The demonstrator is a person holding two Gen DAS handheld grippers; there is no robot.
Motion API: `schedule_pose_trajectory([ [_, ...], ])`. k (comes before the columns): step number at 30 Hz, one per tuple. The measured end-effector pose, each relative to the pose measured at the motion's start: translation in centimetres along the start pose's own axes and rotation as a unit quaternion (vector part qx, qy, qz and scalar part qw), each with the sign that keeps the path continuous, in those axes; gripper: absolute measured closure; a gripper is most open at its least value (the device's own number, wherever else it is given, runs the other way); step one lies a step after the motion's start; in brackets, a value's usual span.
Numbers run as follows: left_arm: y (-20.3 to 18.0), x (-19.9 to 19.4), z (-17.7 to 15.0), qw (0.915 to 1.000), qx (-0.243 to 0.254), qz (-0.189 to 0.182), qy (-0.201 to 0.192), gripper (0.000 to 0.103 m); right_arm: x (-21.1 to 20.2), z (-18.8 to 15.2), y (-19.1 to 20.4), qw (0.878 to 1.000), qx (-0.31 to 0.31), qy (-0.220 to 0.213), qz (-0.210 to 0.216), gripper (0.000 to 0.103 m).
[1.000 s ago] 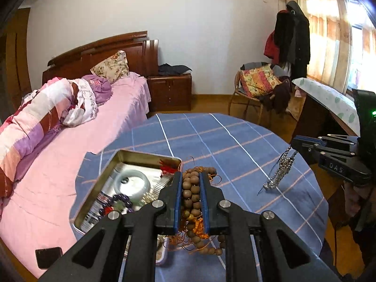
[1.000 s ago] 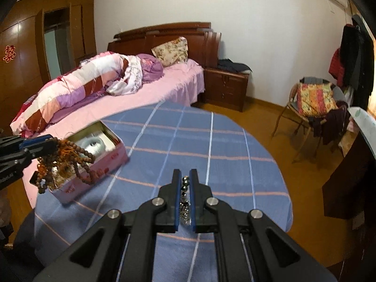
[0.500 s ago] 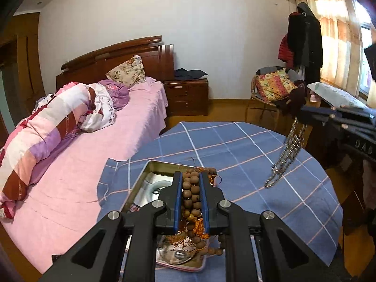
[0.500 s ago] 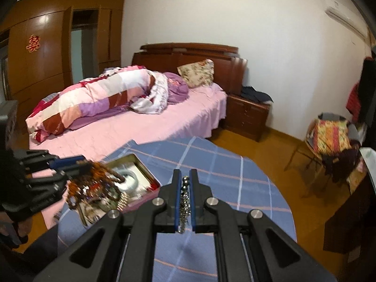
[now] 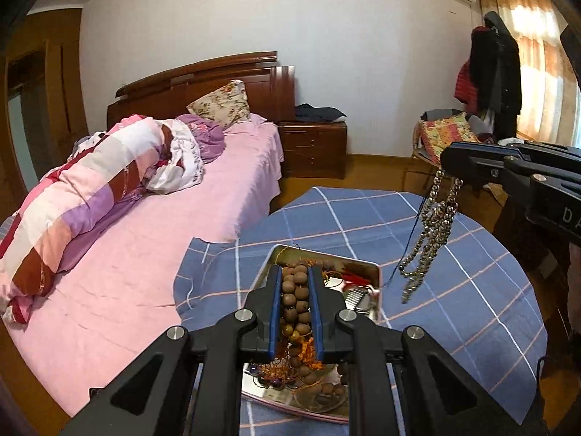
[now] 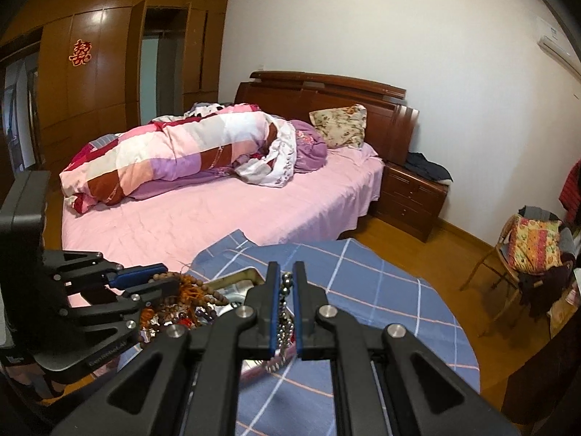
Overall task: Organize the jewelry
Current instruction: 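Carry the wooden mala and silver chain over the pink tin with both tools, then open the left tool to drop the mala into the tin while the right tool releases the chain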
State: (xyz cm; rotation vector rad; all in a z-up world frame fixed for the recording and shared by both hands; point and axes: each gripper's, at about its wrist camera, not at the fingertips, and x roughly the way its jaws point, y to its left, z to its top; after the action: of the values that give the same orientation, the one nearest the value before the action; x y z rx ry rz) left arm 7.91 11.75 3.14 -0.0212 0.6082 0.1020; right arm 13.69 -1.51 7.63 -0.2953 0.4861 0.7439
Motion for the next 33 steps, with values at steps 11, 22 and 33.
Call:
schedule_pose_trajectory([
  [11,2.5,1.8,-0.3,0.9995,-0.028,0.006,0.011,0.089,2.5,0.6,2.1,1.0,-0.011,0.015,0.009,0.095],
  [22,3.3,3.7,-1.1,0.9987,-0.034,0.022,0.031,0.089,5.0,0.0,2.8,0.999,-0.004,0.036,0.016,0.095],
  [33,3.6,4.3,-1.4,0.9981,-0.036,0.03,0.04,0.089,7.0,-1.1,2.9,0.998,0.009,0.06,0.019,0.095],
])
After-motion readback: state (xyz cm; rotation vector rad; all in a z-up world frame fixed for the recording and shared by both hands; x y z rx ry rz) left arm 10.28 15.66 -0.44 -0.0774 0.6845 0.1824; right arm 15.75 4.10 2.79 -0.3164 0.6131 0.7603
